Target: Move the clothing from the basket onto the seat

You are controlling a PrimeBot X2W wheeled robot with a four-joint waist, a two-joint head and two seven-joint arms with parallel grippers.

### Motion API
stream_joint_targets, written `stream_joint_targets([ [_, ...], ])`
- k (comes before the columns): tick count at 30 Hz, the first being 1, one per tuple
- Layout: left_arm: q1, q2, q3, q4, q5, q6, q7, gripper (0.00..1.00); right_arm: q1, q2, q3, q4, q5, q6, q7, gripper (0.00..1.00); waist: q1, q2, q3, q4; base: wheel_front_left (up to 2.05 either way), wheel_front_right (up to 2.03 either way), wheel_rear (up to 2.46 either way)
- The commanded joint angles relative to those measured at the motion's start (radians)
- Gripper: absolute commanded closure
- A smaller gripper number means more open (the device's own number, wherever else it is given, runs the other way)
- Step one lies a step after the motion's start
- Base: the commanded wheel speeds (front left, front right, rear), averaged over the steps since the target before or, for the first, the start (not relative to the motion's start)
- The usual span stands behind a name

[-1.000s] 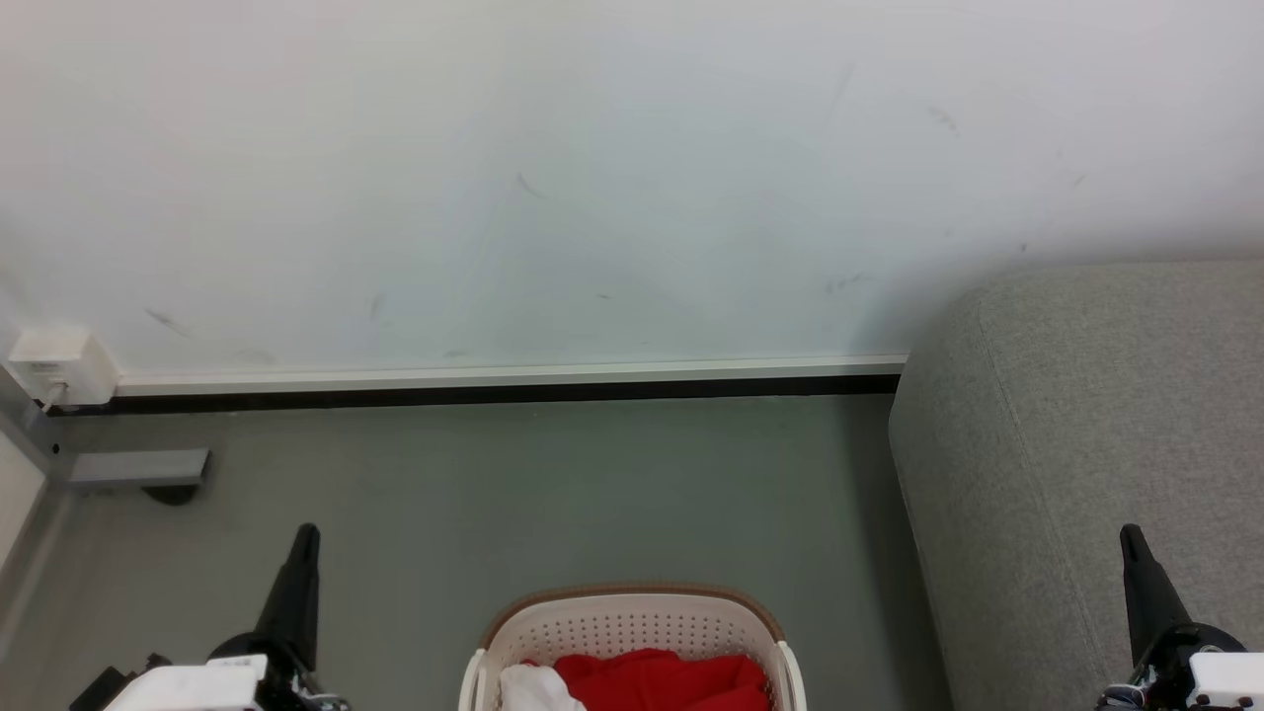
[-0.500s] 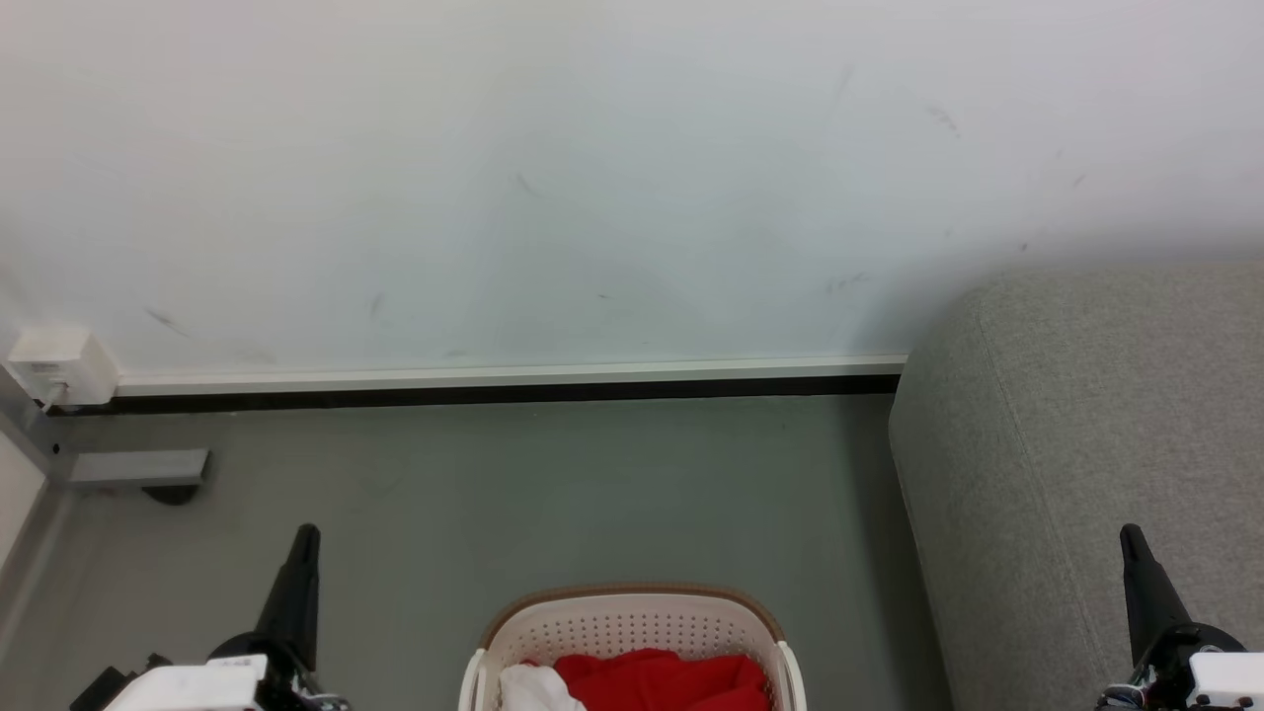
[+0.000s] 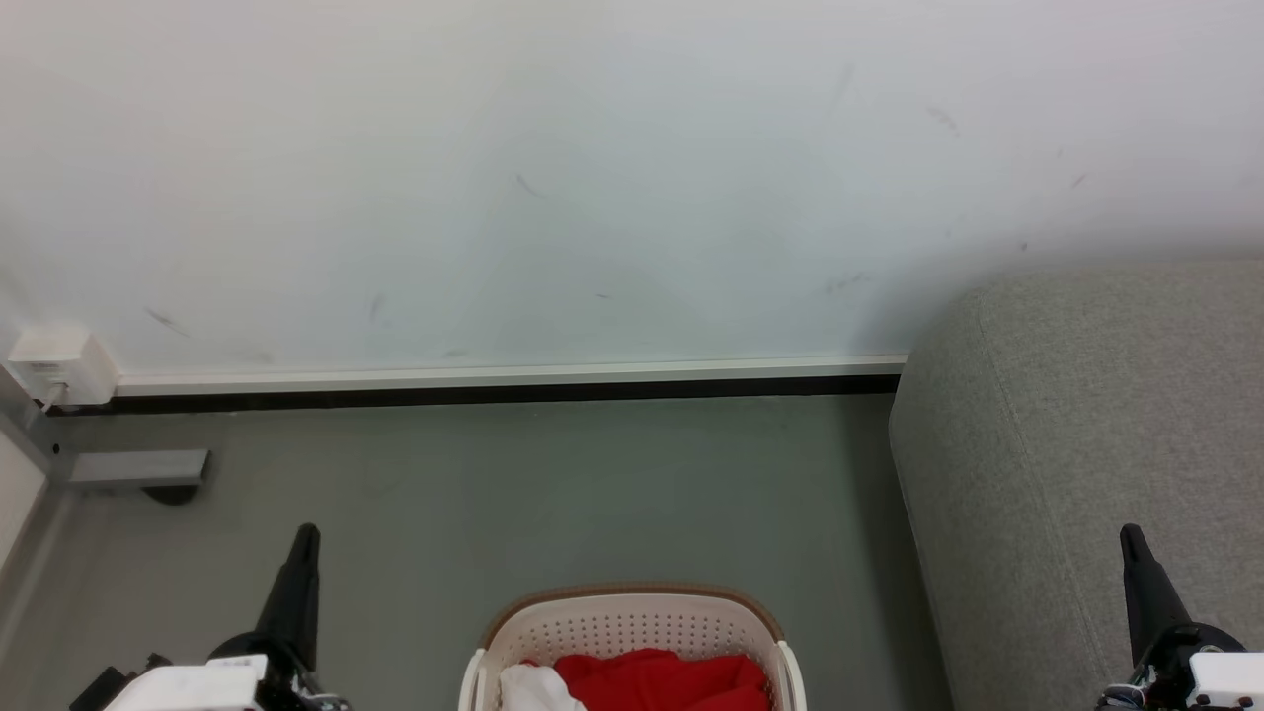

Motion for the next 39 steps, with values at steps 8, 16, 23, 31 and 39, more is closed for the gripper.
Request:
stream_joint_targets([
  [8, -0.008, 0.002, 0.001, -0.001, -0.015, -0.001, 0.003, 1.00, -0.015, -0.007, -0.004, 0.002, 0.002, -0.002, 0.002, 1.00, 0.0000, 0.0000, 0.000, 0.000, 0.00, 0.00, 0.00],
  [16, -0.008, 0.002, 0.001, -0.001, -0.015, -0.001, 0.003, 1.00, -0.015, -0.007, -0.004, 0.002, 0.002, -0.002, 0.002, 1.00, 0.0000, 0.0000, 0.000, 0.000, 0.00, 0.00, 0.00],
  [23, -0.008, 0.002, 0.001, -0.001, -0.015, -0.001, 0.003, 1.00, -0.015, -0.007, -0.004, 0.002, 0.002, -0.002, 0.002, 1.00, 0.0000, 0.0000, 0.000, 0.000, 0.00, 0.00, 0.00],
  [31, -0.008, 0.002, 0.001, -0.001, -0.015, -0.001, 0.003, 1.00, -0.015, -0.007, -0.004, 0.002, 0.002, -0.002, 0.002, 1.00, 0.0000, 0.0000, 0.000, 0.000, 0.00, 0.00, 0.00],
  [39, -0.008, 0.002, 0.001, -0.001, -0.015, -0.001, 0.003, 1.00, -0.015, -0.007, -0.004, 0.002, 0.002, -0.002, 0.002, 1.00, 0.0000, 0.0000, 0.000, 0.000, 0.00, 0.00, 0.00],
])
